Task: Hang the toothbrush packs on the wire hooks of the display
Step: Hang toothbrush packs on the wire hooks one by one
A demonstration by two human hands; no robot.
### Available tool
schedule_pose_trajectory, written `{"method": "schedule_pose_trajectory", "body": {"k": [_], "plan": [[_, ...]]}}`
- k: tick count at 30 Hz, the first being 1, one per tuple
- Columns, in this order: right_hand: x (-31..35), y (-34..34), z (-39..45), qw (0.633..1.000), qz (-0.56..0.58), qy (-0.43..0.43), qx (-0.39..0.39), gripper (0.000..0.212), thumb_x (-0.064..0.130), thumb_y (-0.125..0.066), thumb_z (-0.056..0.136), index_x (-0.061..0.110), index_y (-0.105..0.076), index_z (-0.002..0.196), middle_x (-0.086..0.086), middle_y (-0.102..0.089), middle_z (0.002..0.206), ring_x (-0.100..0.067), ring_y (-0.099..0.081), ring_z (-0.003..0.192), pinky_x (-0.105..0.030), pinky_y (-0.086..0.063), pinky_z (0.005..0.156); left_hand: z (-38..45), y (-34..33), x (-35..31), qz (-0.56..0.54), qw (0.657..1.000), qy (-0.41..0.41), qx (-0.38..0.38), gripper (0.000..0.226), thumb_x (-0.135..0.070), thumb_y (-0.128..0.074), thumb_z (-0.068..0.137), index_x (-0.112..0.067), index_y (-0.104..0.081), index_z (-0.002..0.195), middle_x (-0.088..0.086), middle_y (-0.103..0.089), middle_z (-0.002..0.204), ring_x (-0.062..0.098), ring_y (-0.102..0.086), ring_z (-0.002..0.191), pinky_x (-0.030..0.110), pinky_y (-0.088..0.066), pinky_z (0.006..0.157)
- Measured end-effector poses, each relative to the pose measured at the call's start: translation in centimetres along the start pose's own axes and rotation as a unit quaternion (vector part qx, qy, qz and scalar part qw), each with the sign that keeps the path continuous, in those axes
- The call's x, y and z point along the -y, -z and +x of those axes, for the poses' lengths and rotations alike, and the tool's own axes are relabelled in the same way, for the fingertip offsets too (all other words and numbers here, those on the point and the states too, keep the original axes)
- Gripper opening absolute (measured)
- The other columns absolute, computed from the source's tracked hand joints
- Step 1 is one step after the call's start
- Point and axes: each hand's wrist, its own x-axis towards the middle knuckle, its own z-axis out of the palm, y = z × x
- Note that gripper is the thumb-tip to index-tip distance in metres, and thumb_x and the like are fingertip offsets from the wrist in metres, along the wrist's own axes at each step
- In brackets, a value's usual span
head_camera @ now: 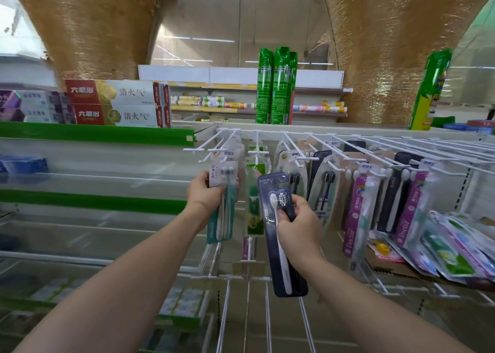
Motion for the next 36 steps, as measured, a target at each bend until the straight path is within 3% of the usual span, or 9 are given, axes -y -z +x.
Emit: {"method": "schedule_pose_trajectory", "body": {"k": [4, 7, 11, 14, 17, 24, 27, 32, 36], "plan": [[0.3, -0.2, -0.5, 1.000, 0.019, 0.004, 0.013, 0.019, 0.012, -0.061, 0.097, 0.025, -0.063, 0.111, 0.010, -0.067, 0.088, -0.013, -0.062, 0.084, -0.024, -0.042, 0.066, -1.8, 0.5, -0.5, 0.001, 1.000, -0.003, -0.010, 0.013, -0.011, -0.061, 0.100, -0.024, -0.061, 0.103, 0.004, -0.070, 0.104, 0.022, -0.067, 0.099, 0.043, -0.057, 0.086], [0.9, -0.2, -0.8, 1.000, 0.019, 0.016, 0.018, 0.019, 0.011, -0.062, 0.096, 0.025, -0.062, 0.109, 0.013, -0.064, 0.084, -0.001, -0.056, 0.075, -0.008, -0.035, 0.056, -3.3, 1.1, -0.8, -0.012, 1.000, -0.006, -0.010, 0.019, -0.005, -0.059, 0.100, -0.023, -0.062, 0.102, 0.005, -0.071, 0.105, 0.023, -0.068, 0.099, 0.044, -0.058, 0.086], [1.7, -0.3, -1.2, 0.998, 0.031, 0.035, 0.036, 0.016, 0.012, -0.060, 0.097, 0.025, -0.064, 0.105, 0.010, -0.064, 0.081, -0.007, -0.055, 0.071, -0.013, -0.035, 0.055, -5.1, 1.9, -1.2, -0.017, 1.000, -0.006, -0.019, 0.016, -0.008, -0.062, 0.098, -0.022, -0.065, 0.107, 0.004, -0.073, 0.102, 0.022, -0.070, 0.094, 0.036, -0.055, 0.072], [2.2, -0.4, -1.7, 0.996, 0.050, 0.045, 0.051, 0.013, 0.012, -0.059, 0.097, 0.025, -0.063, 0.100, 0.010, -0.062, 0.078, -0.012, -0.056, 0.071, -0.019, -0.038, 0.058, -6.3, 2.2, -1.9, -0.012, 0.999, -0.011, -0.033, 0.019, -0.005, -0.064, 0.096, -0.020, -0.066, 0.107, 0.005, -0.074, 0.101, 0.022, -0.070, 0.095, 0.033, -0.053, 0.069], [2.7, -0.3, -2.2, 0.995, 0.060, 0.054, 0.061, 0.016, 0.012, -0.060, 0.097, 0.028, -0.061, 0.102, 0.015, -0.064, 0.083, 0.001, -0.055, 0.074, -0.008, -0.033, 0.054, -7.3, 2.4, -2.6, 0.013, 0.999, -0.023, -0.041, 0.024, 0.000, -0.059, 0.094, -0.018, -0.066, 0.107, 0.007, -0.073, 0.101, 0.025, -0.070, 0.096, 0.037, -0.057, 0.073], [2.3, 0.7, -2.3, 0.994, 0.081, 0.047, 0.054, 0.015, 0.014, -0.061, 0.096, 0.027, -0.064, 0.102, 0.011, -0.066, 0.080, -0.013, -0.061, 0.076, -0.027, -0.040, 0.061, -9.9, 1.7, -2.7, 0.031, 0.999, -0.009, -0.019, 0.019, 0.003, -0.060, 0.094, -0.011, -0.068, 0.104, 0.015, -0.072, 0.103, 0.030, -0.068, 0.096, 0.044, -0.057, 0.083], [1.7, 2.0, -1.8, 0.996, 0.079, 0.040, 0.029, 0.014, 0.013, -0.061, 0.095, 0.025, -0.065, 0.102, 0.011, -0.064, 0.077, -0.013, -0.059, 0.073, -0.028, -0.041, 0.061, -10.6, 0.2, -2.4, 0.032, 0.999, -0.006, -0.003, 0.019, 0.003, -0.062, 0.092, -0.010, -0.070, 0.104, 0.016, -0.073, 0.103, 0.036, -0.070, 0.100, 0.050, -0.059, 0.087], [0.0, 6.0, -1.1, 0.998, 0.052, 0.038, 0.005, 0.015, 0.011, -0.059, 0.096, 0.025, -0.062, 0.099, 0.011, -0.062, 0.077, -0.015, -0.056, 0.072, -0.023, -0.038, 0.058, -11.4, -3.7, -2.1, 0.021, 0.999, -0.012, 0.030, 0.023, 0.006, -0.065, 0.088, -0.011, -0.071, 0.103, 0.012, -0.075, 0.100, 0.031, -0.072, 0.095, 0.042, -0.059, 0.078], [-1.9, 9.6, -0.2, 0.999, 0.038, 0.017, -0.033, 0.020, 0.009, -0.060, 0.094, 0.025, -0.062, 0.105, 0.010, -0.067, 0.086, -0.021, -0.062, 0.083, -0.034, -0.049, 0.072, -12.3, -8.0, -1.4, 0.018, 0.997, -0.007, 0.071, 0.027, 0.007, -0.070, 0.085, -0.013, -0.073, 0.102, 0.007, -0.078, 0.096, 0.031, -0.074, 0.096, 0.042, -0.060, 0.081]]}}
